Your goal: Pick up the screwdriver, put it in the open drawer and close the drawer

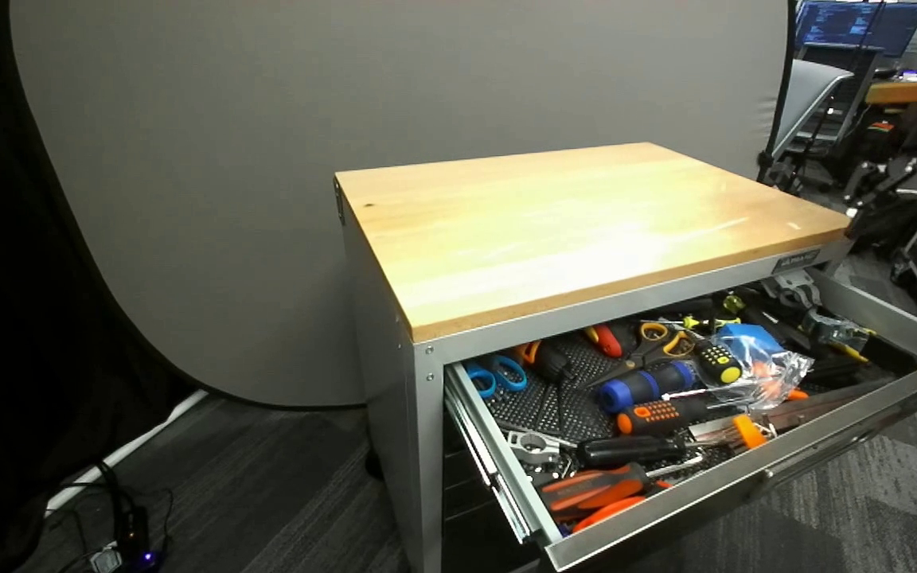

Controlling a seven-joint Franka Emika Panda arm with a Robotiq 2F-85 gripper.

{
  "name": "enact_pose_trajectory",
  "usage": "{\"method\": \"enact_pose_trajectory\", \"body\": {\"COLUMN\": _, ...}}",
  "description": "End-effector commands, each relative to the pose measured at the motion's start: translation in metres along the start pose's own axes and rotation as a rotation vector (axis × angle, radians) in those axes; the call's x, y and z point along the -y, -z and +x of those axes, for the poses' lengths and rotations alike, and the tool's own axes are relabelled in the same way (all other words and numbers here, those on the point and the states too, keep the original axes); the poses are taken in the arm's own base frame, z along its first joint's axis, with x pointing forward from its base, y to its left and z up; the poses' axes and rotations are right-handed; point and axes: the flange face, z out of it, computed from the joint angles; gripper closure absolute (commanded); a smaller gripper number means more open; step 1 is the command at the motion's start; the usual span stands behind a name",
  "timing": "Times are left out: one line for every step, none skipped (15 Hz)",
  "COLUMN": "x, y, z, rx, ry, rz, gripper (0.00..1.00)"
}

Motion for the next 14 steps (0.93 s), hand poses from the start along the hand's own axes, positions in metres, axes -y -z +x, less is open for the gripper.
{"method": "enact_pose_trajectory", "body": {"x": -0.009, "y": 0.030, "z": -0.076, "rx": 0.012, "ry": 0.202, "rz": 0.001, "gripper": 0.00}}
{"method": "enact_pose_trajectory", "body": {"x": -0.010, "y": 0.032, "z": -0.098, "rx": 0.006, "ry": 0.258, "rz": -0.007, "gripper": 0.00}}
{"method": "enact_pose_trajectory", "body": {"x": -0.012, "y": 0.032, "z": -0.120, "rx": -0.003, "ry": 0.312, "rz": -0.015, "gripper": 0.00}}
{"method": "enact_pose_trajectory", "body": {"x": -0.014, "y": 0.030, "z": -0.143, "rx": -0.009, "ry": 0.365, "rz": -0.028, "gripper": 0.00}}
{"method": "enact_pose_trajectory", "body": {"x": -0.021, "y": 0.029, "z": -0.163, "rx": -0.017, "ry": 0.419, "rz": -0.038, "gripper": 0.00}}
{"method": "enact_pose_trajectory", "body": {"x": -0.025, "y": 0.024, "z": -0.184, "rx": -0.020, "ry": 0.471, "rz": -0.053, "gripper": 0.00}}
{"method": "enact_pose_trajectory", "body": {"x": -0.029, "y": 0.017, "z": -0.207, "rx": -0.022, "ry": 0.527, "rz": -0.057, "gripper": 0.00}}
{"method": "enact_pose_trajectory", "body": {"x": -0.034, "y": 0.011, "z": -0.228, "rx": -0.020, "ry": 0.581, "rz": -0.049, "gripper": 0.00}}
{"method": "enact_pose_trajectory", "body": {"x": -0.038, "y": 0.002, "z": -0.252, "rx": -0.015, "ry": 0.624, "rz": -0.004, "gripper": 0.00}}
{"method": "enact_pose_trajectory", "body": {"x": -0.042, "y": -0.005, "z": -0.272, "rx": 0.005, "ry": 0.635, "rz": 0.046, "gripper": 0.00}}
{"method": "enact_pose_trajectory", "body": {"x": -0.047, "y": -0.015, "z": -0.293, "rx": 0.019, "ry": 0.664, "rz": 0.078, "gripper": 0.00}}
{"method": "enact_pose_trajectory", "body": {"x": -0.052, "y": -0.023, "z": -0.309, "rx": 0.039, "ry": 0.678, "rz": 0.120, "gripper": 0.00}}
{"method": "enact_pose_trajectory", "body": {"x": -0.058, "y": -0.030, "z": -0.325, "rx": 0.066, "ry": 0.698, "rz": 0.156, "gripper": 0.00}}
{"method": "enact_pose_trajectory", "body": {"x": -0.065, "y": -0.035, "z": -0.337, "rx": 0.090, "ry": 0.718, "rz": 0.191, "gripper": 0.00}}
